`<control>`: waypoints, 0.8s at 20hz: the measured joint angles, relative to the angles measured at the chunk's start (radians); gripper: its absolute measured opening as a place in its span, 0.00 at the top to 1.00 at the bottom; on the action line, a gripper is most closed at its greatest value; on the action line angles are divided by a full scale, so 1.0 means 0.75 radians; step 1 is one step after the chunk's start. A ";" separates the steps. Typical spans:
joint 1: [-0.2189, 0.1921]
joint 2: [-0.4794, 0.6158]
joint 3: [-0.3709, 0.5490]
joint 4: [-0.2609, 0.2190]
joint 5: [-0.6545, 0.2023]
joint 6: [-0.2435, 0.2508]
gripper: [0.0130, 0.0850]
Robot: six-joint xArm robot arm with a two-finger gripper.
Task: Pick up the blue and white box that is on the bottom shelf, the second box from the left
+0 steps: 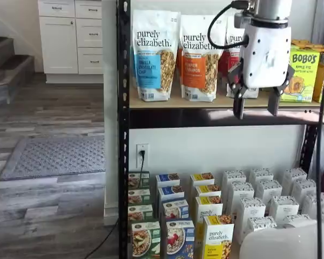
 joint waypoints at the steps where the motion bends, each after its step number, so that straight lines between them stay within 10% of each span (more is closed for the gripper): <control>1: 0.000 0.002 0.009 -0.002 -0.009 0.000 0.00; 16: -0.038 -0.039 0.222 -0.035 -0.209 -0.030 0.00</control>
